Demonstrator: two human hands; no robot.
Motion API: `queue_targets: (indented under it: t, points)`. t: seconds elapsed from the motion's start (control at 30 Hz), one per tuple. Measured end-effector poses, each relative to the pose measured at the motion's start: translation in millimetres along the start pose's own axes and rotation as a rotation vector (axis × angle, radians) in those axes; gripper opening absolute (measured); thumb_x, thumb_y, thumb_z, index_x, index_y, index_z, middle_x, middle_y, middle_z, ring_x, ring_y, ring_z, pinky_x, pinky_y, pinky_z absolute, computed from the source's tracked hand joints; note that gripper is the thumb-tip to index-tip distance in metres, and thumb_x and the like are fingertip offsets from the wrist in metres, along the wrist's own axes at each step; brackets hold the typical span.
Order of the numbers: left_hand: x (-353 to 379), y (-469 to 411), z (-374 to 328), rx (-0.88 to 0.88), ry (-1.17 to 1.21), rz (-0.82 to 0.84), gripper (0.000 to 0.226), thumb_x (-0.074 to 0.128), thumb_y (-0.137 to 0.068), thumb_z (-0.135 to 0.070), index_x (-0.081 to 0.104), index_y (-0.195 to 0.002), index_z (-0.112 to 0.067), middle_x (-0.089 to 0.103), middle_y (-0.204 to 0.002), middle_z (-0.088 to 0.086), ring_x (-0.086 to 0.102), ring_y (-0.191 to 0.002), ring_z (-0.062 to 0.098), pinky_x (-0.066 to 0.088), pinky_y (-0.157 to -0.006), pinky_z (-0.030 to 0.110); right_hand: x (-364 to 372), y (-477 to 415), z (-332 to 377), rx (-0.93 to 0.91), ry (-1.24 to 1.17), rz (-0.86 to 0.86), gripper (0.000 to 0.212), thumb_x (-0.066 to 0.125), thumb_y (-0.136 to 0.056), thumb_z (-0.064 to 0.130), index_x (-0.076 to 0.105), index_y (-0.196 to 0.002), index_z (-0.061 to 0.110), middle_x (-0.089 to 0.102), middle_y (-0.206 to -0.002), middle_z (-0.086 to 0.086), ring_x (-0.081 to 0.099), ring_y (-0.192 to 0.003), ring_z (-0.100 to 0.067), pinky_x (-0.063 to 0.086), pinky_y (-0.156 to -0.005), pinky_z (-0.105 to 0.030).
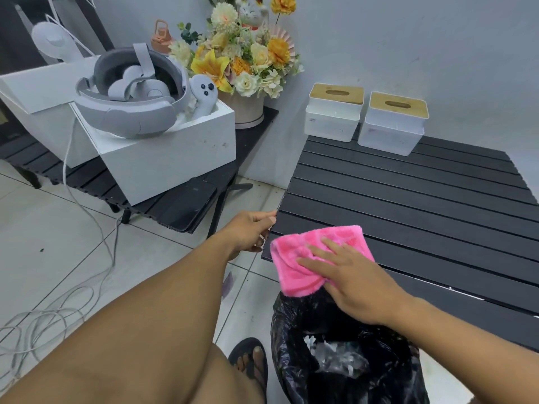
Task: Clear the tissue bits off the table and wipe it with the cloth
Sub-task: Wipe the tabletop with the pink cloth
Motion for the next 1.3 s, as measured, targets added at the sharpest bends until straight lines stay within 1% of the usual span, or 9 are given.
queue_targets:
  t: [0.17,0.3,0.47,0.57,0.63,0.73,0.87,1.07,1.3]
  points:
    - [3,5,-2,-0.012,0.017,-0.004,0.032,0.055,-0.101,-0.027,0.062,-0.132,-0.032,0.051,-0.071,-0.001,0.041,-0.051,0.011,0.048,-0.053,0.023,-19,-8,-38,0.176,-0.019,-0.051,0.055,0.039,-0.101,0.025,0.026,-0.151,0.044,0.023,-0.16,0.013,0.012,-0.151,-0.02,0.011,-0.122,-0.036]
    - [4,5,-2,-0.014,0.021,0.017,0.026,0.054,-0.102,-0.028,0.065,-0.124,-0.033,0.051,-0.069,-0.002,0.04,-0.05,0.01,0.048,-0.055,0.023,-21,-46,-31,0.323,-0.045,-0.09,0.054,0.037,-0.102,0.025,0.025,-0.153,0.04,0.019,-0.162,0.01,0.01,-0.151,-0.027,0.011,-0.122,-0.045]
    - [3,8,-3,-0.009,-0.057,0.035,0.021,0.059,-0.099,-0.023,0.075,-0.093,-0.012,0.075,-0.079,0.007,0.067,-0.073,0.023,0.059,-0.072,0.038,-12,-59,21,0.154,-0.03,-0.09,0.055,0.036,-0.102,0.025,0.022,-0.153,0.04,0.014,-0.163,0.01,0.005,-0.152,-0.027,0.002,-0.123,-0.049]
    - [2,6,-4,-0.003,-0.028,0.034,0.023,0.057,-0.1,-0.02,0.07,-0.118,-0.026,0.076,-0.088,0.009,0.07,-0.081,0.027,0.061,-0.075,0.037,-5,-36,22,0.005,-0.017,-0.023,0.054,0.037,-0.102,0.026,0.023,-0.152,0.043,0.013,-0.163,0.013,0.0,-0.152,-0.021,0.002,-0.123,-0.046]
    - [1,3,-2,-0.012,-0.016,0.011,0.032,0.057,-0.101,-0.025,0.063,-0.131,-0.03,0.068,-0.079,0.004,0.062,-0.069,0.022,0.059,-0.072,0.036,-5,-15,10,-0.042,-0.046,0.012,0.055,0.039,-0.102,0.025,0.025,-0.151,0.045,0.011,-0.159,0.019,-0.004,-0.15,-0.014,-0.001,-0.123,-0.04]
    - [0,3,-2,-0.005,-0.03,-0.021,0.033,0.056,-0.101,-0.026,0.062,-0.133,-0.03,0.048,-0.062,-0.005,0.041,-0.052,0.012,0.048,-0.052,0.023,-8,8,-7,-0.031,-0.036,0.018,0.055,0.041,-0.102,0.026,0.025,-0.15,0.048,0.008,-0.154,0.024,-0.005,-0.15,-0.011,-0.005,-0.12,-0.031]
    - [1,4,-3,-0.014,-0.024,-0.023,0.033,0.056,-0.101,-0.025,0.061,-0.133,-0.03,0.047,-0.065,-0.004,0.039,-0.052,0.011,0.045,-0.047,0.021,-5,-1,-4,0.016,-0.011,-0.009,0.055,0.039,-0.102,0.03,0.022,-0.151,0.047,0.017,-0.161,0.015,0.001,-0.152,-0.018,0.001,-0.123,-0.038]
    - [6,7,-4,-0.038,-0.01,0.051,0.028,0.054,-0.102,-0.02,0.067,-0.123,-0.035,0.077,-0.086,0.005,0.067,-0.077,0.023,0.058,-0.074,0.036,-9,-41,19,0.135,-0.014,-0.054,0.054,0.036,-0.103,0.029,0.021,-0.153,0.043,0.012,-0.164,0.009,0.002,-0.152,-0.024,0.001,-0.123,-0.046]
    - [3,-1,4,-0.033,0.03,0.031,0.027,0.057,-0.1,-0.031,0.065,-0.125,-0.036,0.07,-0.083,0.006,0.062,-0.078,0.025,0.058,-0.081,0.041,5,-10,30,0.116,-0.017,-0.076,0.054,0.026,-0.1,0.035,0.021,-0.154,0.04,0.013,-0.163,0.007,0.002,-0.152,-0.027,-0.001,-0.123,-0.048]
Point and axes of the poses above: each hand's wrist, its own y-axis away from the middle knuckle, its own x-axis out of the palm, z = x × y, the point moved 8 cm from there along -y, towards the middle knuckle
